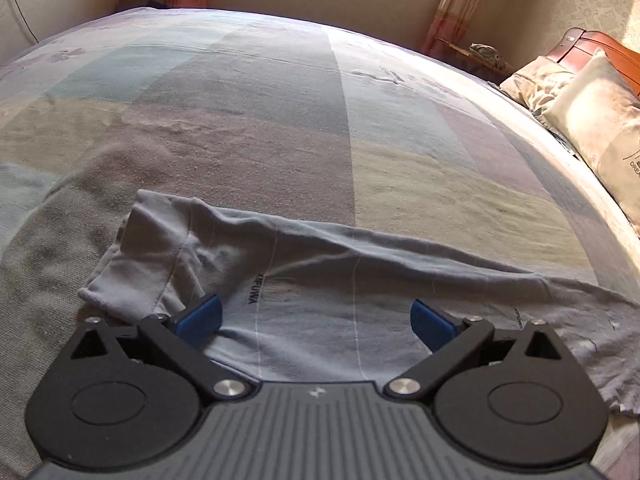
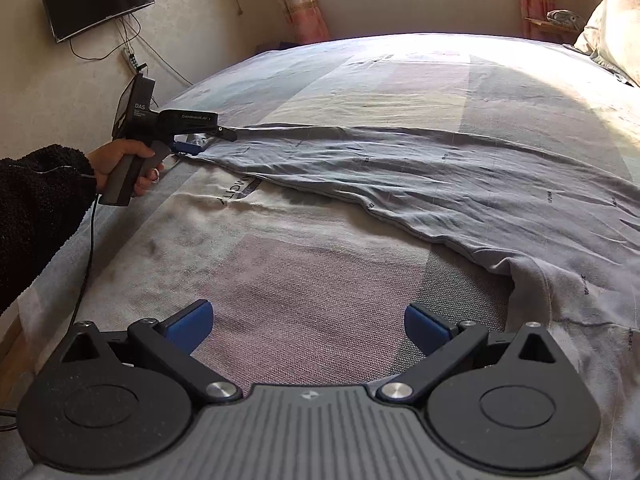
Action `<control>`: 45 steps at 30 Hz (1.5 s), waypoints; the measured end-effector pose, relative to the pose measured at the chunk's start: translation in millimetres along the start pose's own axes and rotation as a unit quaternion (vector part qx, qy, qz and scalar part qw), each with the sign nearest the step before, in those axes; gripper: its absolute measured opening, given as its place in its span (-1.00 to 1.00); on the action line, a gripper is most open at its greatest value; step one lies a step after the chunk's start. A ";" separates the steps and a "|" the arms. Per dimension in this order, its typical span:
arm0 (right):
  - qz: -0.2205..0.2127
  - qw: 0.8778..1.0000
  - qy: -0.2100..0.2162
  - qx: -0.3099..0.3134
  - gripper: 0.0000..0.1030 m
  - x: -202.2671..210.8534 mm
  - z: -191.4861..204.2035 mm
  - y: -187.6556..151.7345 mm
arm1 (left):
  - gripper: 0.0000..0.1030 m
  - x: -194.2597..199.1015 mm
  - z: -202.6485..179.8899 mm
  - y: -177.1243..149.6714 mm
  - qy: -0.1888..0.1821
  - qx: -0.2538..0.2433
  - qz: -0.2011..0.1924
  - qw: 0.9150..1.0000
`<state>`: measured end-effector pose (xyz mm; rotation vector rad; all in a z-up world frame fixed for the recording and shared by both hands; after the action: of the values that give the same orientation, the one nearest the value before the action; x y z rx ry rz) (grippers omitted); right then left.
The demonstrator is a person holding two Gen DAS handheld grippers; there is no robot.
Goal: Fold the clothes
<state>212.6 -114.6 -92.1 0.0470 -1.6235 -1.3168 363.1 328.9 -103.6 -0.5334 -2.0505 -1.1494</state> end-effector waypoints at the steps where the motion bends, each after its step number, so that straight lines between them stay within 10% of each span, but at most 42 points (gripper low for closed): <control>1: 0.000 1.000 -0.001 -0.003 1.00 0.2 -1.1 -0.4 | 0.91 2.1 -1.0 3.0 0.010 0.004 0.008 1.000; 10: -0.001 1.000 -0.004 -0.012 1.00 -3.4 -5.3 -2.2 | 0.89 -9.3 -55.5 13.8 -0.091 0.026 -0.003 0.995; 16: 0.004 1.000 -0.002 -0.015 1.00 -5.8 -8.5 -5.6 | 0.91 -24.1 -121.0 -5.5 -0.217 0.008 0.064 0.974; 28: -0.007 0.999 -0.015 -0.031 1.00 -2.5 -23.4 -7.7 | 0.90 -48.4 -107.8 -4.1 -0.140 0.041 0.045 0.988; 32: -0.014 0.999 -0.005 -0.053 1.00 0.4 -27.9 -7.6 | 0.90 -31.8 -116.4 -4.1 -0.042 0.001 0.031 0.999; 45: -0.068 0.997 -0.030 -0.027 1.00 55.3 -29.1 1.9 | 0.92 91.8 -250.2 -57.1 -0.034 -0.192 0.058 0.979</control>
<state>206.3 -166.2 -57.4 0.0874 -1.6597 -1.4779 361.7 86.2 20.5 -0.8780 -1.8295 -1.4816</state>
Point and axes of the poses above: each gripper's, at about its wrist camera, not at the fingertips, and x roughly against the way its jaws point, z to its left, y to its top, the point moved 1 cm from there along -x, roughly the way its jaws point, and after that the axes turned 14 degrees about x, right-handed, at the moved point
